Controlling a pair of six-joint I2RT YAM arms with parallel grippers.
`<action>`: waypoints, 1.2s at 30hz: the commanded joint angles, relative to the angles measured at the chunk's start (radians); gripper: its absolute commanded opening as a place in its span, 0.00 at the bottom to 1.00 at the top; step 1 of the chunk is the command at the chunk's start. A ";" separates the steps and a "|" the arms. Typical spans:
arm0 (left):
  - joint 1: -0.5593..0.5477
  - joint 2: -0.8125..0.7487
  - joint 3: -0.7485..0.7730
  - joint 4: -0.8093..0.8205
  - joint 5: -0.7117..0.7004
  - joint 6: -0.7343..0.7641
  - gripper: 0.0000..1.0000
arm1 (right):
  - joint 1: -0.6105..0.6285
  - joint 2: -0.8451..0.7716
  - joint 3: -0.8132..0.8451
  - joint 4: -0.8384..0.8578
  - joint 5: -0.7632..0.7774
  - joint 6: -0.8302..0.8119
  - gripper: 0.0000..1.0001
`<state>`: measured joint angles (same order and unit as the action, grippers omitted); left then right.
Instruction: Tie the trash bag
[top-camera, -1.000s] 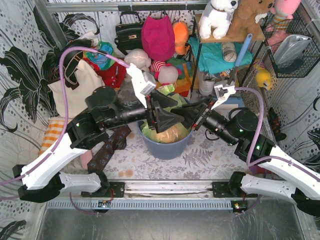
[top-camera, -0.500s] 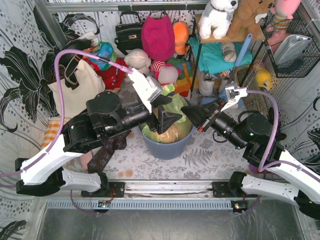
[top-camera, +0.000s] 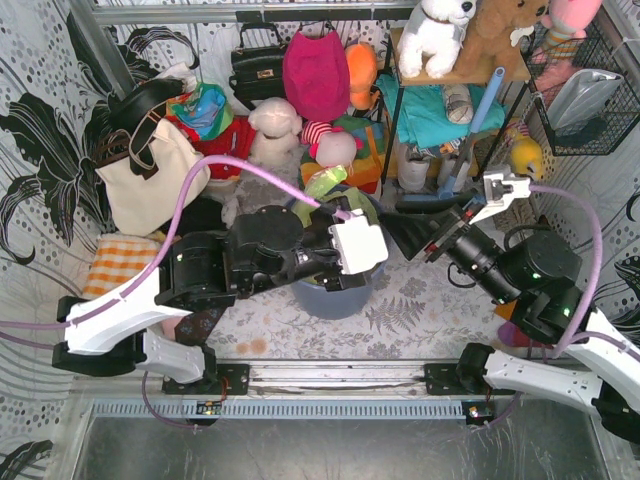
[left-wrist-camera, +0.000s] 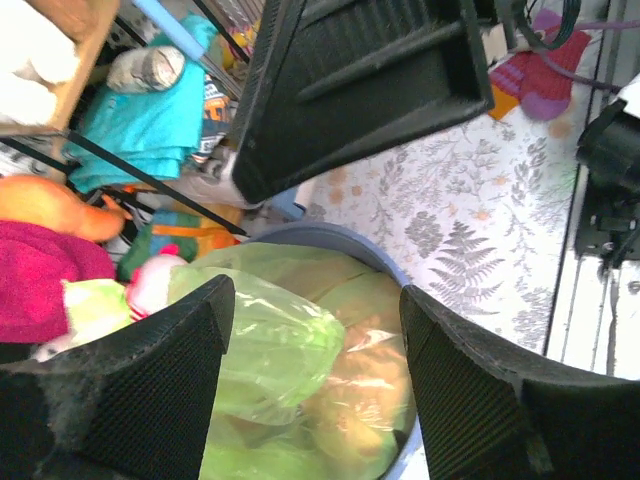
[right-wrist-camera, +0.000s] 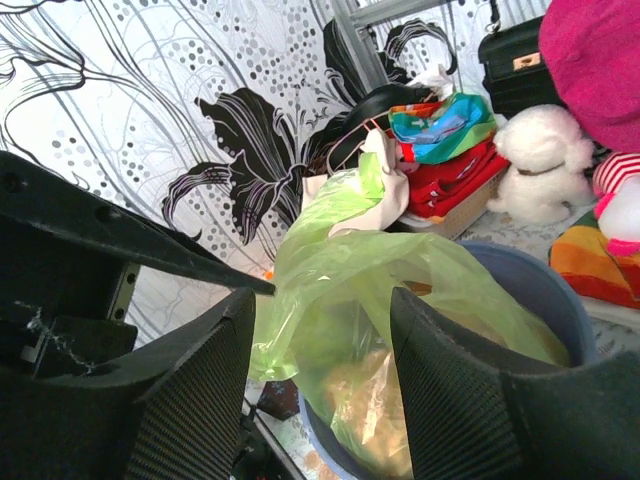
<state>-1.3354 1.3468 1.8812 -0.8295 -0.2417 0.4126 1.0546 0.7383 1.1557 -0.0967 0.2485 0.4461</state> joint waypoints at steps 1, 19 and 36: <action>-0.021 -0.079 0.000 0.059 -0.016 0.169 0.76 | 0.004 -0.035 0.027 -0.015 0.048 -0.042 0.56; -0.061 -0.195 -0.288 0.136 0.055 0.637 0.66 | 0.004 -0.084 0.011 -0.029 0.064 -0.084 0.54; -0.062 -0.136 -0.262 0.054 -0.082 0.696 0.53 | 0.004 -0.105 -0.015 -0.015 0.064 -0.079 0.52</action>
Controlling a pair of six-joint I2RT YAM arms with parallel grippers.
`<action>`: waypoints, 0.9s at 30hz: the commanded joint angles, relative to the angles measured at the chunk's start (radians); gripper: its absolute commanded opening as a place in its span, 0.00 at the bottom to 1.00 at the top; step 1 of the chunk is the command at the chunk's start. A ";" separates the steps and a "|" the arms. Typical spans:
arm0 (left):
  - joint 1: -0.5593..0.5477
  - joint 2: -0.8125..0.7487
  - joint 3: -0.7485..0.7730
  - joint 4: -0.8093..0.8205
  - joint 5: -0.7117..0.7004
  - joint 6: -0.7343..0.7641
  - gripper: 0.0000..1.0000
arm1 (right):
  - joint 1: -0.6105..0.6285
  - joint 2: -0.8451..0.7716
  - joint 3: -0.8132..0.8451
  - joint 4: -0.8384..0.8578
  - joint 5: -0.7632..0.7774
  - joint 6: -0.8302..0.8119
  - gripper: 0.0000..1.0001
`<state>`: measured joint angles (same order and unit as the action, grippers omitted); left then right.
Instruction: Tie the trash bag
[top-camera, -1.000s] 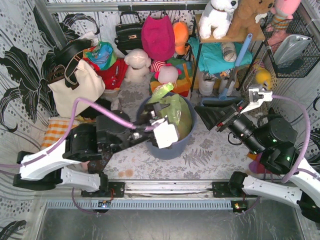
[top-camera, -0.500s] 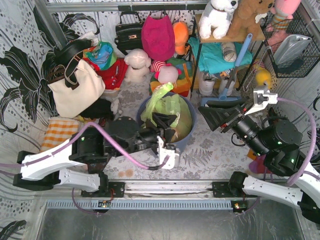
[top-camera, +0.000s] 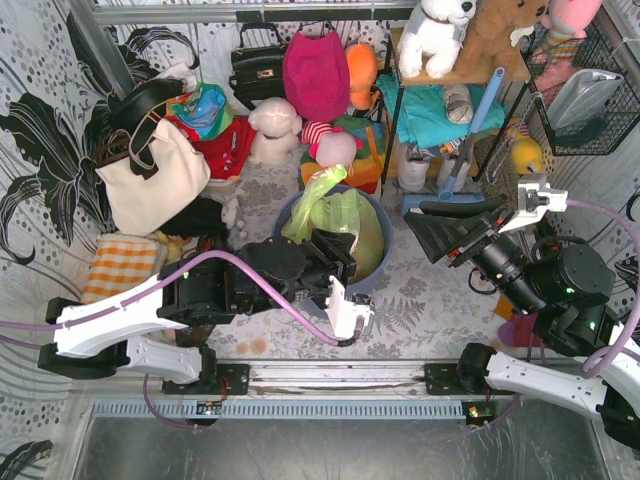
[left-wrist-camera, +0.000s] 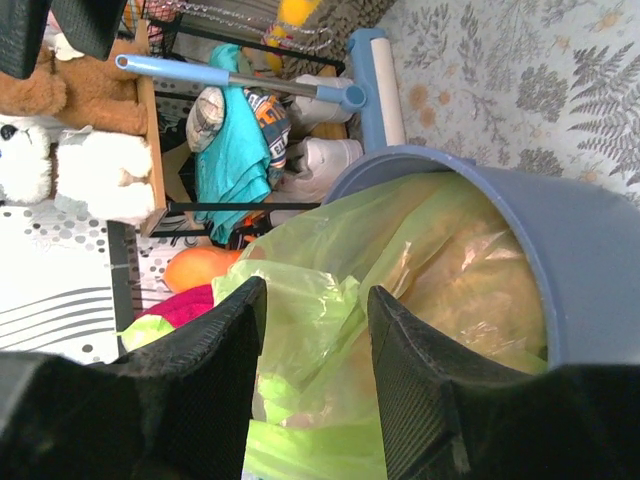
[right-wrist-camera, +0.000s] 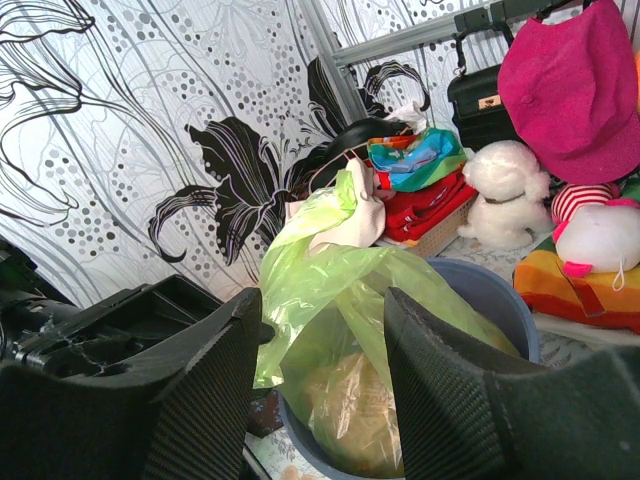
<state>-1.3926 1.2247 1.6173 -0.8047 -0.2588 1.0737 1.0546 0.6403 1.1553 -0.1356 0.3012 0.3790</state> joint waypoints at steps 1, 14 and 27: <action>-0.004 -0.016 -0.002 0.034 -0.071 0.039 0.52 | 0.004 -0.007 -0.017 0.027 0.010 -0.011 0.52; -0.004 -0.067 -0.097 0.173 -0.114 0.064 0.00 | 0.004 0.010 -0.014 0.039 -0.002 -0.016 0.50; 0.003 -0.196 -0.270 0.748 0.029 -0.344 0.00 | 0.004 0.309 0.293 -0.122 0.065 -0.150 0.50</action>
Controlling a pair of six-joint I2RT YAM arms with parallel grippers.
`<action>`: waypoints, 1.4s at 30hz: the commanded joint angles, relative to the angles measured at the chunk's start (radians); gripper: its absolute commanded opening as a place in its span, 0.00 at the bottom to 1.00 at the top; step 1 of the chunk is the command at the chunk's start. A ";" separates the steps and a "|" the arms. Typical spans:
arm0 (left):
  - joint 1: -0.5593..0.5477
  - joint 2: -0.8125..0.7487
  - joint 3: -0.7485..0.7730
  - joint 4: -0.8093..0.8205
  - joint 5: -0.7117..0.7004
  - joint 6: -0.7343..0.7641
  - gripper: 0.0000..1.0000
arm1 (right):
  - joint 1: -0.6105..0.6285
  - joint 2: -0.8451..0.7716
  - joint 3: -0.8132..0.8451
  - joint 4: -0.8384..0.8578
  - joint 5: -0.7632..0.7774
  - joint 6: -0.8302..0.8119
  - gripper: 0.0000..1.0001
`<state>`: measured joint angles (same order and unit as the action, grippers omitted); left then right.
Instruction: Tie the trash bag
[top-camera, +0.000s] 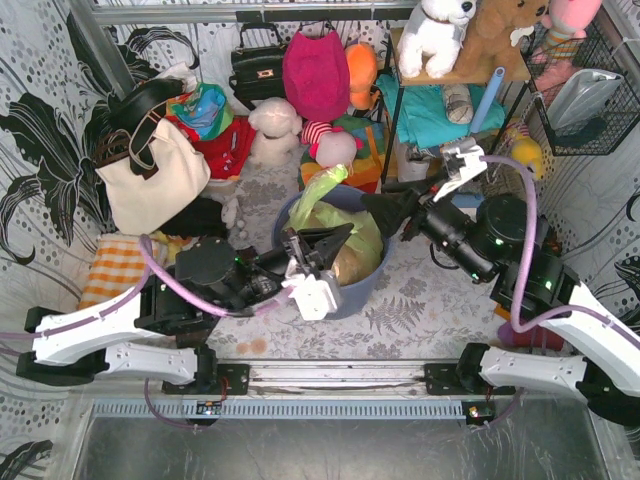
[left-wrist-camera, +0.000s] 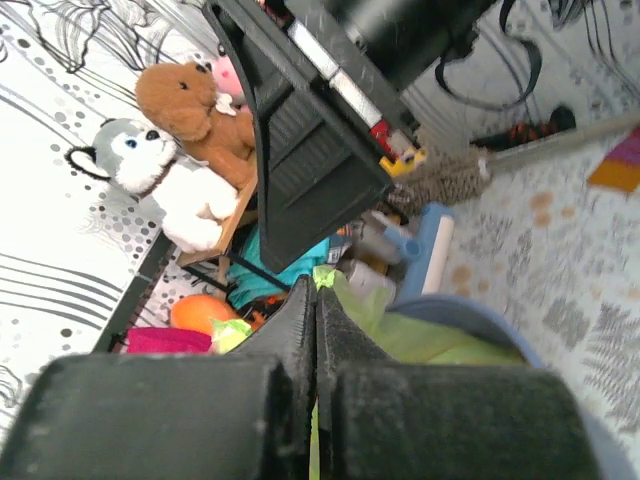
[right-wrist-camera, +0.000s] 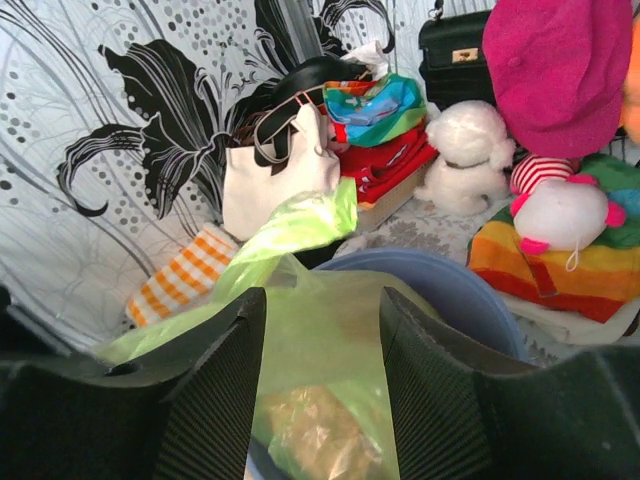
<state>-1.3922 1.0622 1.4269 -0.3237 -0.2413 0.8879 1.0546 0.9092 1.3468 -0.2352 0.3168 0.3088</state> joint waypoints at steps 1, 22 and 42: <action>0.004 -0.041 -0.106 0.312 0.004 -0.183 0.00 | 0.004 0.063 0.133 -0.032 0.054 -0.097 0.51; 0.009 -0.186 -0.445 0.736 0.163 -0.384 0.00 | -0.335 0.450 0.610 -0.389 -0.481 0.016 0.79; 0.033 -0.092 -0.302 0.723 0.212 -0.312 0.00 | -0.349 0.522 0.590 -0.263 -0.704 0.073 0.00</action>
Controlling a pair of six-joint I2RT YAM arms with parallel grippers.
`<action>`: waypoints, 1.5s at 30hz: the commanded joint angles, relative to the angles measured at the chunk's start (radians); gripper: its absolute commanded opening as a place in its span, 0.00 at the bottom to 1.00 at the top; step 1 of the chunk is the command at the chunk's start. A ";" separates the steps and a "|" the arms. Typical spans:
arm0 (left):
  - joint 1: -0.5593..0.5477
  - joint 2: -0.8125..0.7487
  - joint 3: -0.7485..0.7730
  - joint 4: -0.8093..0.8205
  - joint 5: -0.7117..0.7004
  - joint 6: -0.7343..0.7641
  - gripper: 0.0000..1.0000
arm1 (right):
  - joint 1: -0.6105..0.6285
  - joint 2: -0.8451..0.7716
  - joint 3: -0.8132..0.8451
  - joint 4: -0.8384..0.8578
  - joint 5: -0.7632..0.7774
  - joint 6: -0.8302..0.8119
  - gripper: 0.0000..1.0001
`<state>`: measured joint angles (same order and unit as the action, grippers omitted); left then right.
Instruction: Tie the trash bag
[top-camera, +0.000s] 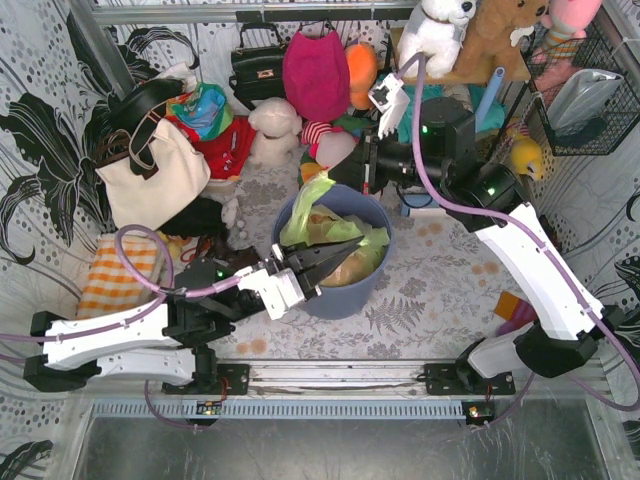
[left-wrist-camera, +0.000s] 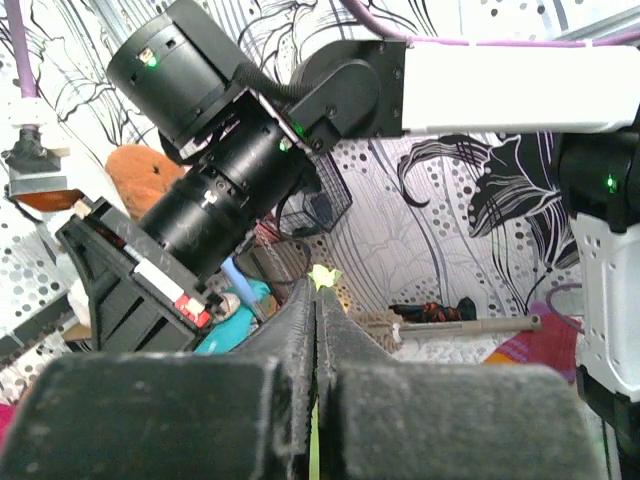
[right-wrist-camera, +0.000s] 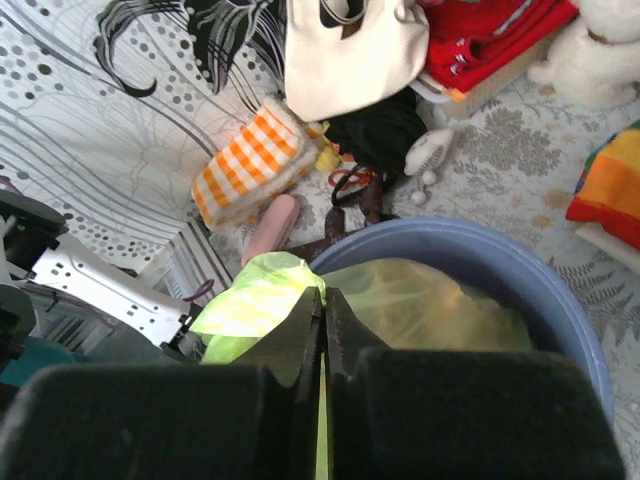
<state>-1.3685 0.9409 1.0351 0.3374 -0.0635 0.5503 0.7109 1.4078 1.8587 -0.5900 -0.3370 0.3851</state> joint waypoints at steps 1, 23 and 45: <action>0.009 0.048 0.116 0.062 0.037 0.031 0.00 | -0.005 0.041 0.111 0.098 -0.067 -0.008 0.00; 0.044 0.319 0.439 0.085 -0.018 0.105 0.05 | -0.005 0.349 0.526 0.196 -0.418 0.062 0.00; 0.316 0.239 0.651 -0.260 -0.321 -0.256 0.98 | -0.022 0.112 0.592 -0.172 0.168 -0.243 0.84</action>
<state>-1.1423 1.2060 1.6482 0.2287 -0.2996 0.4763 0.6914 1.5982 2.4886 -0.7109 -0.2794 0.2028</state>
